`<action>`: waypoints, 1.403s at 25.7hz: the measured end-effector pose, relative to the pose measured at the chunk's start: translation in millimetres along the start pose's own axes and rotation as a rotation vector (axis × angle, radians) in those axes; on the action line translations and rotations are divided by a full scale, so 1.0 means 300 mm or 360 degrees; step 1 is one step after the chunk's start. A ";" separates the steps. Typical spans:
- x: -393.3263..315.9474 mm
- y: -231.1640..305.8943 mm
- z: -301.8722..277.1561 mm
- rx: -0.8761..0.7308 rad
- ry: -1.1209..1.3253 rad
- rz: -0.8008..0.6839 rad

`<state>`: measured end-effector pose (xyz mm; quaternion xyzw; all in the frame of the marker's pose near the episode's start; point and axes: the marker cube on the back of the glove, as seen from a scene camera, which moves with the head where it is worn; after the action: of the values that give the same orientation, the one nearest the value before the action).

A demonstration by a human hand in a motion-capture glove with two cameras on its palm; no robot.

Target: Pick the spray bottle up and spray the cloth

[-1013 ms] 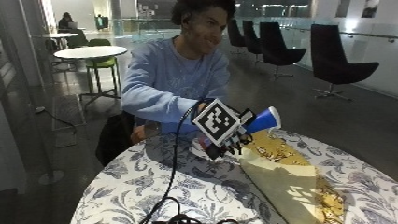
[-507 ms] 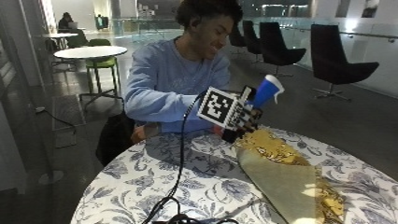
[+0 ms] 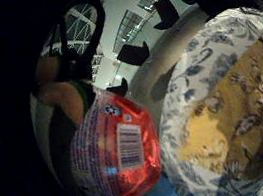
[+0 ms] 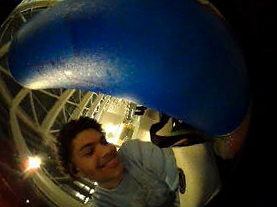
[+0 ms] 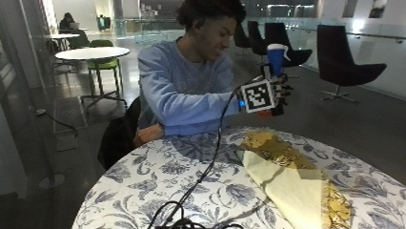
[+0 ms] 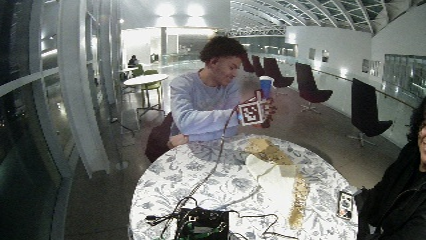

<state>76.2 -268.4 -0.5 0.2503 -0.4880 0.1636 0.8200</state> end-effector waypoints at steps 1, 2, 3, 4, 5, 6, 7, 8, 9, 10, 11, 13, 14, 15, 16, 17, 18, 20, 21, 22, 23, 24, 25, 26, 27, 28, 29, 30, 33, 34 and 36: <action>0.022 -0.021 0.027 0.0025 -0.0006 -0.0006; 0.047 -0.036 0.051 0.0042 -0.0011 -0.0003; 0.076 -0.047 0.075 0.0049 -0.0014 0.0005; 0.105 -0.054 0.096 0.0053 -0.0015 0.0016; 0.135 -0.059 0.114 0.0054 -0.0009 0.0027; 0.165 -0.061 0.130 0.0054 0.0006 0.0037; 0.195 -0.060 0.145 0.0047 0.0030 0.0045; 0.222 -0.053 0.160 0.0032 0.0057 0.0051; 0.247 -0.043 0.175 0.0007 0.0083 0.0056; 0.268 -0.029 0.187 -0.0027 0.0103 0.0062; 0.286 -0.012 0.196 -0.0071 0.0119 0.0068; 0.313 0.016 0.211 -0.0145 0.0131 0.0084; 0.321 0.020 0.220 -0.0151 0.0121 0.0092; 0.324 0.019 0.230 -0.0143 0.0099 0.0100; 0.324 0.019 0.239 -0.0139 0.0072 0.0109; 0.322 0.022 0.245 -0.0153 0.0045 0.0116; 0.320 0.030 0.249 -0.0184 0.0025 0.0123; 0.320 0.045 0.251 -0.0245 0.0028 0.0132; 0.320 0.049 0.248 -0.0259 0.0042 0.0134; 0.316 0.054 0.239 -0.0263 0.0055 0.0133; 0.305 0.060 0.224 -0.0259 0.0057 0.0127; 0.286 0.069 0.203 -0.0250 0.0048 0.0117; 0.262 0.083 0.177 -0.0245 0.0036 0.0104; 0.237 0.104 0.148 -0.0257 0.0033 0.0088; 0.214 0.134 0.115 -0.0293 0.0054 0.0069; 0.194 0.172 0.079 -0.0347 0.0099 0.0047; 0.176 0.212 0.043 -0.0395 0.0165 0.0022; 0.159 0.248 0.009 -0.0415 0.0240 -0.0006; 0.109 0.330 -0.093 -0.0318 0.0468 -0.0067; 0.094 0.360 -0.129 -0.0288 0.0536 -0.0071; 0.066 0.436 -0.203 -0.0256 0.0666 -0.0062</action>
<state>62.2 -125.8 25.7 0.1540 -0.3138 0.1566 0.9238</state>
